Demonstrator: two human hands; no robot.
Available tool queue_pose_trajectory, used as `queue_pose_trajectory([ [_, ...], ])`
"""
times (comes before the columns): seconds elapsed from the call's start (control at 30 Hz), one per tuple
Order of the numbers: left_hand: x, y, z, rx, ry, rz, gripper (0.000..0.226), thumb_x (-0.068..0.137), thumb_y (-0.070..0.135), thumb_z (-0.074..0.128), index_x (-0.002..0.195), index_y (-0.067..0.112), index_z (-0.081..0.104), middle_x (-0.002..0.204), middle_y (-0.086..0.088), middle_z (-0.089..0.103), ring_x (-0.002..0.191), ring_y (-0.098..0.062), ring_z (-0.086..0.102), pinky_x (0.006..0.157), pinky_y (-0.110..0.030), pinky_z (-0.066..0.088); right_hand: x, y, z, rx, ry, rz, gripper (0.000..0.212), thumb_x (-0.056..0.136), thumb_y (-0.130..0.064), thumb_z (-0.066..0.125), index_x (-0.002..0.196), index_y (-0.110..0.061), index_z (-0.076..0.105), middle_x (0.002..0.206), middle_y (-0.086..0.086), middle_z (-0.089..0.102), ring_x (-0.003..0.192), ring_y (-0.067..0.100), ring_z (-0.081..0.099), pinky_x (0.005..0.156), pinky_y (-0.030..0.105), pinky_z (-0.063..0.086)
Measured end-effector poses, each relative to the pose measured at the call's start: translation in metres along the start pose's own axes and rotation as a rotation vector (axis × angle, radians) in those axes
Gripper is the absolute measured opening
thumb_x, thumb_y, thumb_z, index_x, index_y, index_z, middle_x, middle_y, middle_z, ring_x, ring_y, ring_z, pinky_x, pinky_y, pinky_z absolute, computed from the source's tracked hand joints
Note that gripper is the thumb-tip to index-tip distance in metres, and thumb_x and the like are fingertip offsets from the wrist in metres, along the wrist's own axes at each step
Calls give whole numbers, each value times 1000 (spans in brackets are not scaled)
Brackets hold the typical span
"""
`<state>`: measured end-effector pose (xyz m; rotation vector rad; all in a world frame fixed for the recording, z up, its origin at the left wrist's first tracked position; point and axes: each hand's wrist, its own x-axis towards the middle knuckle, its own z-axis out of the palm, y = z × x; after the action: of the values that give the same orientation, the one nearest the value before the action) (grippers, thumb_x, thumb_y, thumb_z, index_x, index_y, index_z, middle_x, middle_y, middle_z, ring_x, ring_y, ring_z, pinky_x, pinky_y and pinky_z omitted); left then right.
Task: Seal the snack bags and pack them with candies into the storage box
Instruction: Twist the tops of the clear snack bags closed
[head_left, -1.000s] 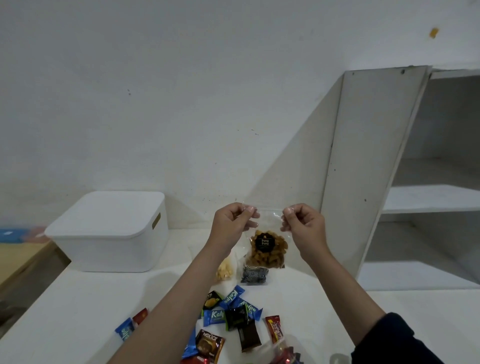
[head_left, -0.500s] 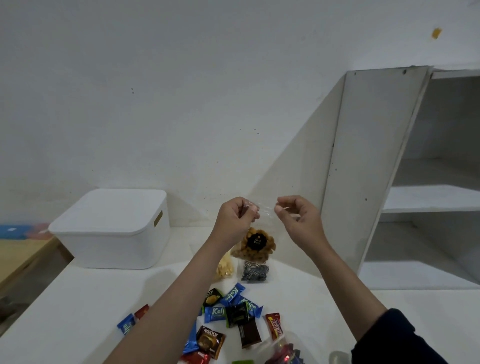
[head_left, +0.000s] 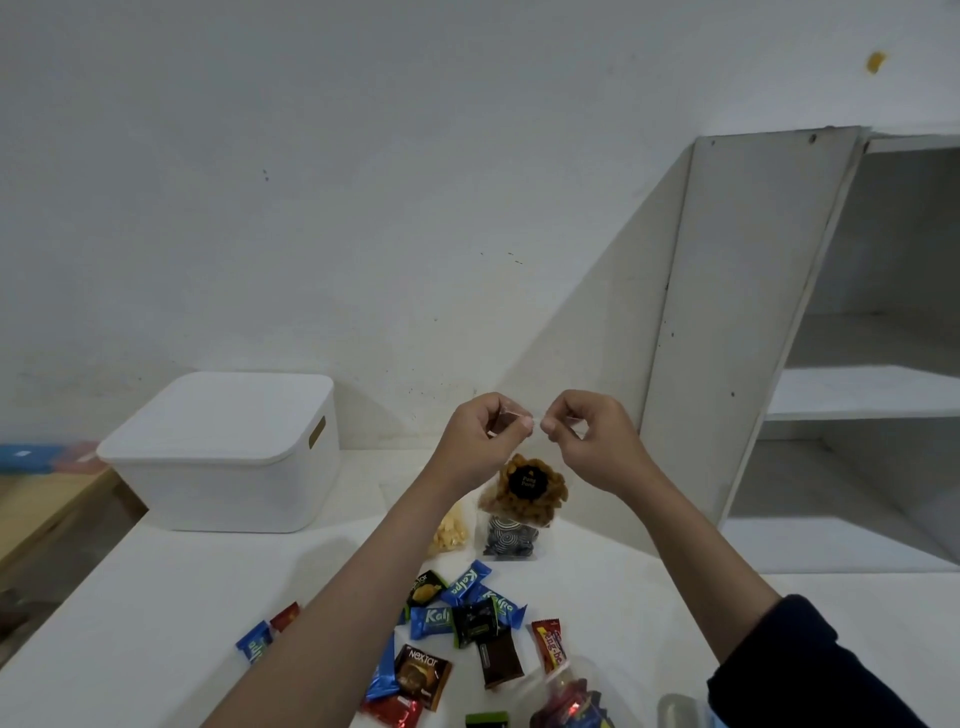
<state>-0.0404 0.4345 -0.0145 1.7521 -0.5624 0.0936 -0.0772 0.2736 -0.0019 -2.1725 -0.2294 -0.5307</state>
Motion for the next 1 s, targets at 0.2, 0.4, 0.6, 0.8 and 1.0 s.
queue_pose_trajectory([
  [0.2,2,2,-2,34,-16,11,8,87,12,63,80,14,62,74,2,63,72,-14,59,72,-32,50,-3,-2,3,45,-39,-74,19,87,-6,61,74,-20,58,71,-13,59,73,-3,55,69,3,38],
  [0.4,0,-3,-1,71,-21,22,11,88,13,62,77,16,61,72,7,62,71,-10,59,67,-21,48,-3,-2,4,5,-88,-45,21,88,-13,62,73,-26,56,72,-14,59,75,-1,55,64,6,37],
  [0.6,0,-7,-15,-73,11,5,8,84,9,67,77,12,67,73,-3,68,68,-9,63,71,-22,53,1,2,2,48,-40,98,18,81,-27,72,68,-21,62,74,-2,68,71,12,61,62,20,47],
  [0.8,-1,-8,-22,-215,32,-31,14,78,-1,71,67,7,66,66,1,71,62,-12,65,65,-21,53,6,-1,4,71,-69,141,26,79,-24,75,61,-20,58,41,-18,51,40,0,43,43,9,33],
  [1.0,-3,-7,-30,-219,40,-8,10,82,-2,65,75,3,70,61,0,71,61,-13,67,64,-22,54,4,-2,3,322,-130,180,12,77,-20,77,70,-12,70,57,10,55,54,14,45,56,26,41],
])
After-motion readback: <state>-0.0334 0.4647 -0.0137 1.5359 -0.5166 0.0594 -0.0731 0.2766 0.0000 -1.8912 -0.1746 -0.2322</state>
